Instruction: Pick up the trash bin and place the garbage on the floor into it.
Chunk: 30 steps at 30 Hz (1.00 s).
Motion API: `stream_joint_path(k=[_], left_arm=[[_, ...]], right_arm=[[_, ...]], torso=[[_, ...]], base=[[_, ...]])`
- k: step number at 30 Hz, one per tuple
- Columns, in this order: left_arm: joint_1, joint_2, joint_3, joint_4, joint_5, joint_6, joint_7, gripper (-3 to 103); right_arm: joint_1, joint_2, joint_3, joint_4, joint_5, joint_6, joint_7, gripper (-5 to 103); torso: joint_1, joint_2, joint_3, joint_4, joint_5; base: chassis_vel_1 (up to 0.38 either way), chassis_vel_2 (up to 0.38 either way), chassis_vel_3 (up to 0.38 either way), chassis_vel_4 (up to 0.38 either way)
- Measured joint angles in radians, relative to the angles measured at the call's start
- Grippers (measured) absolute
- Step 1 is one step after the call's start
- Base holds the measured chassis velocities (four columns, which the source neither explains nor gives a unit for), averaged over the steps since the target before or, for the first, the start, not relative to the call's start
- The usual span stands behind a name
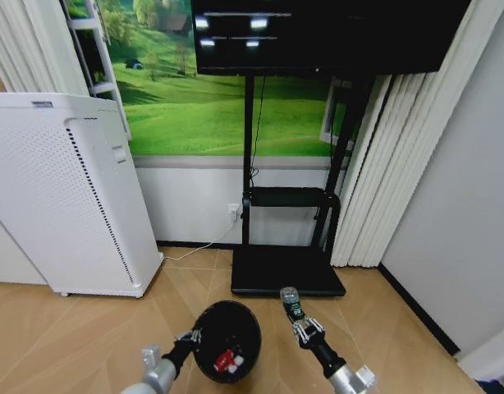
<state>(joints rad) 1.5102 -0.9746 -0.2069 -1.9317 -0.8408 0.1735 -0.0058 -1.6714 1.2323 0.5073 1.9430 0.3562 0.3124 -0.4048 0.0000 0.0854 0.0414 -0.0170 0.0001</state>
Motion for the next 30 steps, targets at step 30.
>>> stream_joint_path(k=[30], left_arm=[[-0.436, -0.004, 0.368, 0.224, -0.091, 0.025, -0.027, 7]], right_arm=[[0.025, -0.048, -0.096, 0.017, -0.108, 0.103, -0.052, 25]], torso=[[0.0, 0.0, 0.0, -0.0001, -0.0001]], base=[[0.0, 0.0, 0.0, 0.0]])
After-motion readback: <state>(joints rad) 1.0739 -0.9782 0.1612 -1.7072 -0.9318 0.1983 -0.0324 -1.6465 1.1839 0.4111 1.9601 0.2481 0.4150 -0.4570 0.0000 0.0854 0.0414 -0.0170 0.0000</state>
